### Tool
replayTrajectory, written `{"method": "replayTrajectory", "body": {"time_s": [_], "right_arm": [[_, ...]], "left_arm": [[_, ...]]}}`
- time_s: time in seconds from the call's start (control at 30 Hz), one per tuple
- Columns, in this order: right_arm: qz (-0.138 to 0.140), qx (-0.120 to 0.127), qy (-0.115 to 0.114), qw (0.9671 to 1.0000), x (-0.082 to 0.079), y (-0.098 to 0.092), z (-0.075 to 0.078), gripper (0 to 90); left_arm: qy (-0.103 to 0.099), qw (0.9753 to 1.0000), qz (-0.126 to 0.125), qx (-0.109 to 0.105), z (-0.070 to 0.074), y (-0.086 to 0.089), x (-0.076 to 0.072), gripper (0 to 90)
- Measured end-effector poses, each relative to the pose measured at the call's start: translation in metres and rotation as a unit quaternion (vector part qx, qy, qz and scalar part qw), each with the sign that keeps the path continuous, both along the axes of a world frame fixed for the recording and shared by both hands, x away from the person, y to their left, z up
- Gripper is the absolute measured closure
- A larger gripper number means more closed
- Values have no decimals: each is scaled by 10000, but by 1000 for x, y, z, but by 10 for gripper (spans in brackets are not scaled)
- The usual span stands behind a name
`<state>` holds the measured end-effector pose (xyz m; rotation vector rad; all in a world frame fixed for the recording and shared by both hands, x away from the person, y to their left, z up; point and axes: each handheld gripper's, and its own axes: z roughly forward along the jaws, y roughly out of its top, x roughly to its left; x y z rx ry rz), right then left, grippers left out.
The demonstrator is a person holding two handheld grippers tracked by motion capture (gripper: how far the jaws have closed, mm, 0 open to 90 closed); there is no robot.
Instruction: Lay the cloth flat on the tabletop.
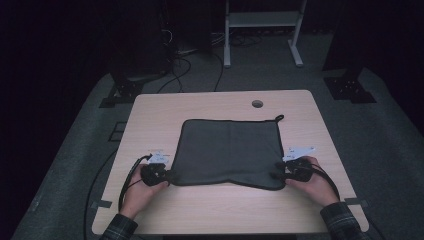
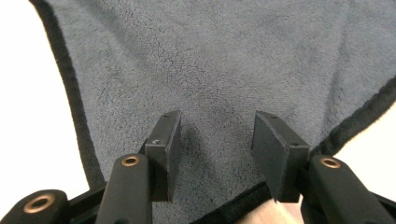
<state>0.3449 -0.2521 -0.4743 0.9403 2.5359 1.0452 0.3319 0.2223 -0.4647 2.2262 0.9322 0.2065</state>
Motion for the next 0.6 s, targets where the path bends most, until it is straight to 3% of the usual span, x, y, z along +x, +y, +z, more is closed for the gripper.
{"method": "replayTrajectory", "body": {"time_s": [0.23, 0.27, 0.43, 0.6], "right_arm": [[197, 22, -46, 9998, -10, -9, -1, 487], [225, 70, -39, 9997, -13, -10, -2, 482], [191, 71, -4, 9998, -14, -9, -1, 471], [-28, 126, -151, 9998, -10, -11, 4, 420]], "left_arm": [[132, 9996, -144, -199, -1, 5, -28, 698], [135, 9995, -117, -251, -2, 5, -30, 659], [-48, 9998, -71, -197, 0, 6, -30, 524], [-320, 9989, 245, -227, 4, 15, -23, 433]]}}
